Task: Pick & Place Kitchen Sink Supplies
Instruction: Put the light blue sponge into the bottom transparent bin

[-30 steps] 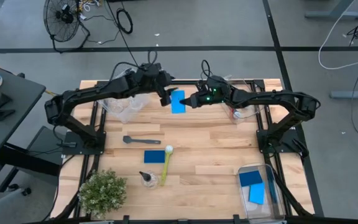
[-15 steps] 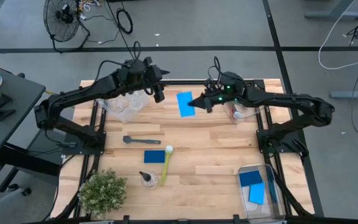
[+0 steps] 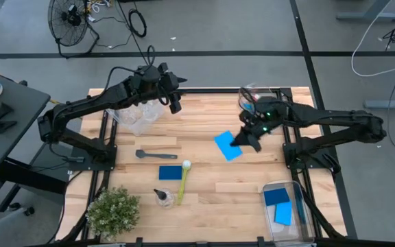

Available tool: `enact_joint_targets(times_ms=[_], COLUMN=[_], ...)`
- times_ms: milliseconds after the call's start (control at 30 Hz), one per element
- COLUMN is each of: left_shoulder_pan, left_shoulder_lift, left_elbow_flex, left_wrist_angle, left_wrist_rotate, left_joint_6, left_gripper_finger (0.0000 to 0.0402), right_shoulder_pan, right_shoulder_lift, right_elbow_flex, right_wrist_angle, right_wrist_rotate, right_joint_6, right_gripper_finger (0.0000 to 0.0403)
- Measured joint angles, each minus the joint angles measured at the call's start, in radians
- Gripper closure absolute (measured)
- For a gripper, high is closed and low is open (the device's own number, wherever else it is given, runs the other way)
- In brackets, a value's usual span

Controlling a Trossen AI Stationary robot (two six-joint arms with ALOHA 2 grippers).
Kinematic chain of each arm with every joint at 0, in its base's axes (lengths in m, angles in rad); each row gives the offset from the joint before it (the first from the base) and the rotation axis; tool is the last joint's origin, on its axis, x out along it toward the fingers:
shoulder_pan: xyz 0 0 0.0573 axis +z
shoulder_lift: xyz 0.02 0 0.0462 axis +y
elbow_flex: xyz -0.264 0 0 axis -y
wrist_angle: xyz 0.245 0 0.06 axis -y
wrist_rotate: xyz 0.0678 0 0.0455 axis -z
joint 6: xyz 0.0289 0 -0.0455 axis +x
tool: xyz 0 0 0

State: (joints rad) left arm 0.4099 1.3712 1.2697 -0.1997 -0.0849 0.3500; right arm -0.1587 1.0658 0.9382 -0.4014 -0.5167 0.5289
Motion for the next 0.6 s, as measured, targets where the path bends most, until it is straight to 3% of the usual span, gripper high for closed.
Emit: enact_joint_targets(times_ms=[267,600], left_shoulder_pan=[0.0,0.0], left_shoulder_lift=[0.0,0.0], left_elbow_flex=[0.0,0.0], left_wrist_angle=[0.0,0.0], left_wrist_rotate=[0.0,0.0], left_joint_6=[0.0,0.0], left_gripper_finger=[0.0218,0.0218], right_shoulder_pan=[0.158,0.334], right_shoulder_lift=[-0.095,-0.099], right_elbow_flex=[0.0,0.0], right_wrist_angle=[-0.174,-0.434], right_wrist_rotate=[0.0,0.037], right_joint_6=[0.021,0.17], right_gripper_finger=[0.039,0.039])
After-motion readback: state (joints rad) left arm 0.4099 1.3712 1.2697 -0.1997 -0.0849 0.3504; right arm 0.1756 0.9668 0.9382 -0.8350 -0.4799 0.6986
